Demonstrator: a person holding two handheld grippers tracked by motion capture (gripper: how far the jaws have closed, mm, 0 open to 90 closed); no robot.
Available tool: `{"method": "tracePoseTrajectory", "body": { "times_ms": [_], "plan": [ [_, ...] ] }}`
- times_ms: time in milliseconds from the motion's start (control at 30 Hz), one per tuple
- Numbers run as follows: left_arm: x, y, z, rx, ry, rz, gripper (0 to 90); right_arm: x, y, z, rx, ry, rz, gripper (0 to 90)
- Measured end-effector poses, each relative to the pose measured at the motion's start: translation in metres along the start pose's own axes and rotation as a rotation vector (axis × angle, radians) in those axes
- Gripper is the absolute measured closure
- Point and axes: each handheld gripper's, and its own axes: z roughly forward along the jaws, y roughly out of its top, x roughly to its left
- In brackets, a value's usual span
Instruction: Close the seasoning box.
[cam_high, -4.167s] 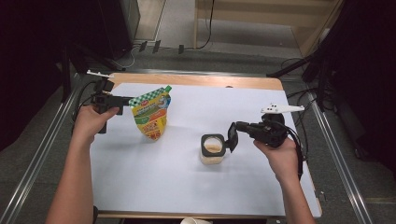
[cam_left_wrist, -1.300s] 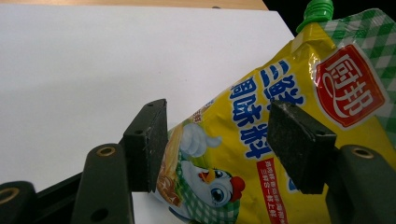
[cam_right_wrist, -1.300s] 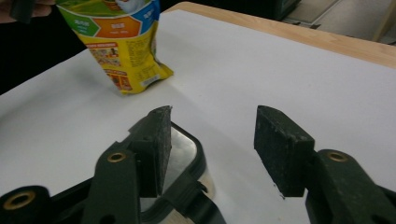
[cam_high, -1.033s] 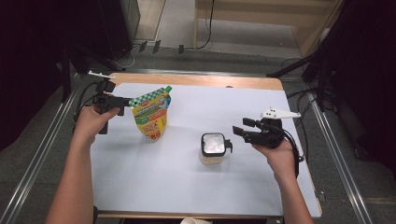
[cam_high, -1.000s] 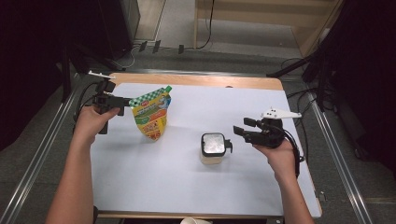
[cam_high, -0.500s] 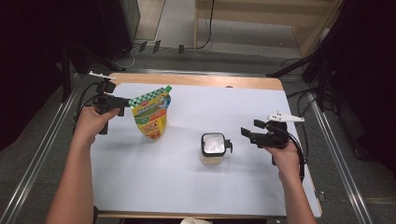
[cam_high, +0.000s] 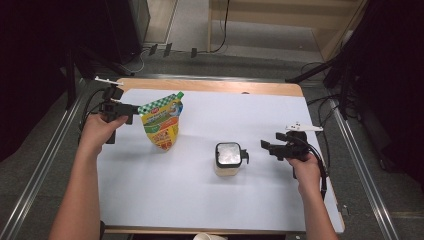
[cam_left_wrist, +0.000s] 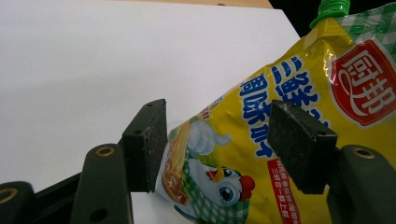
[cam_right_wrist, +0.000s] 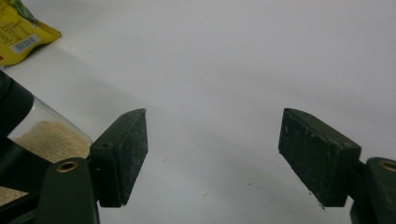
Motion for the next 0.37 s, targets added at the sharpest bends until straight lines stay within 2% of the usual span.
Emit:
{"method": "tracePoseTrajectory", "body": {
  "times_ms": [367],
  "plan": [
    [0.0009,-0.0001,0.0002,0.001,-0.005,-0.006,38.5,-0.0041,-0.0020,-0.0002,-0.002,-0.017,0.016,24.9]
  ]
}}
